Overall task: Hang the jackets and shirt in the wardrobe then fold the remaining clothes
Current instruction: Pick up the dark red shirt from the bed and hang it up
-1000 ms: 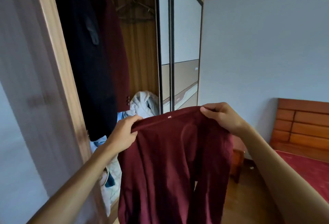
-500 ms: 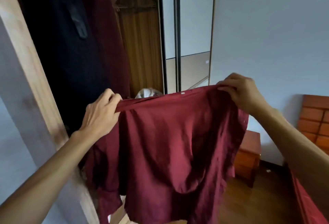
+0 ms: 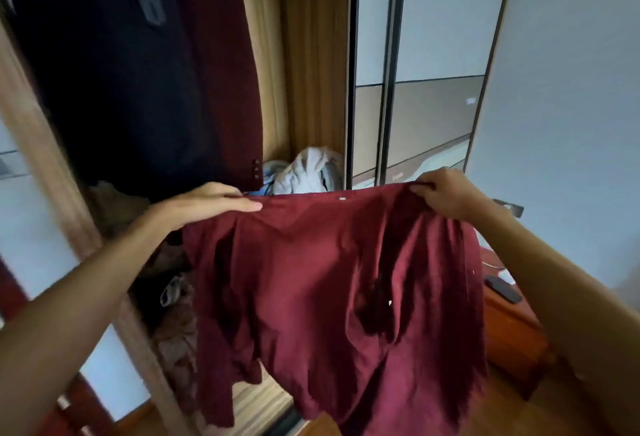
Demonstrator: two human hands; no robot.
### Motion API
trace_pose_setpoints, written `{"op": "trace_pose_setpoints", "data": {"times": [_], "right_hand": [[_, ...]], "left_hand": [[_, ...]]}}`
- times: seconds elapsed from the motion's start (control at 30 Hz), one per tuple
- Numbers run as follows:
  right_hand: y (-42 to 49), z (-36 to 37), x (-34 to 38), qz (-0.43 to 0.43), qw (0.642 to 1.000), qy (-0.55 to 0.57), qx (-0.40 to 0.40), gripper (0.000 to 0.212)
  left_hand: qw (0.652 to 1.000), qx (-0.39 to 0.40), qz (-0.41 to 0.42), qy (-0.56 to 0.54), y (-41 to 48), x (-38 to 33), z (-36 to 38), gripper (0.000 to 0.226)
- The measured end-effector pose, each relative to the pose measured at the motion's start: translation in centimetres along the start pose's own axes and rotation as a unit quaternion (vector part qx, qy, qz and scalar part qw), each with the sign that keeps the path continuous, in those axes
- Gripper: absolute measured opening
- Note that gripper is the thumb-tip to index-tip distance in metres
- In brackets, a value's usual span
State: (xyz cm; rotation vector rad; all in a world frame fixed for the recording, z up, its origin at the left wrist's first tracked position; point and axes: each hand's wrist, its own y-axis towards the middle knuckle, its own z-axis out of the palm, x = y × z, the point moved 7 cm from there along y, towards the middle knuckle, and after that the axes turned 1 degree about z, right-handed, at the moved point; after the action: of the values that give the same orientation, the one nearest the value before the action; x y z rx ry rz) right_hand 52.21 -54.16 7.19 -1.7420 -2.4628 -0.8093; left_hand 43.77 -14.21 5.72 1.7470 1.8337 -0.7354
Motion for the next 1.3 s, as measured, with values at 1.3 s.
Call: {"op": "trace_pose_setpoints", "data": {"times": [1.3], "right_hand": [[42.2,-9.4,28.8,-0.099,0.725,0.670,0.125,0.059]], "left_hand": [[0.816,-0.338,0.134,-0.449,17.5,-19.6,-26.5,0.023]]}}
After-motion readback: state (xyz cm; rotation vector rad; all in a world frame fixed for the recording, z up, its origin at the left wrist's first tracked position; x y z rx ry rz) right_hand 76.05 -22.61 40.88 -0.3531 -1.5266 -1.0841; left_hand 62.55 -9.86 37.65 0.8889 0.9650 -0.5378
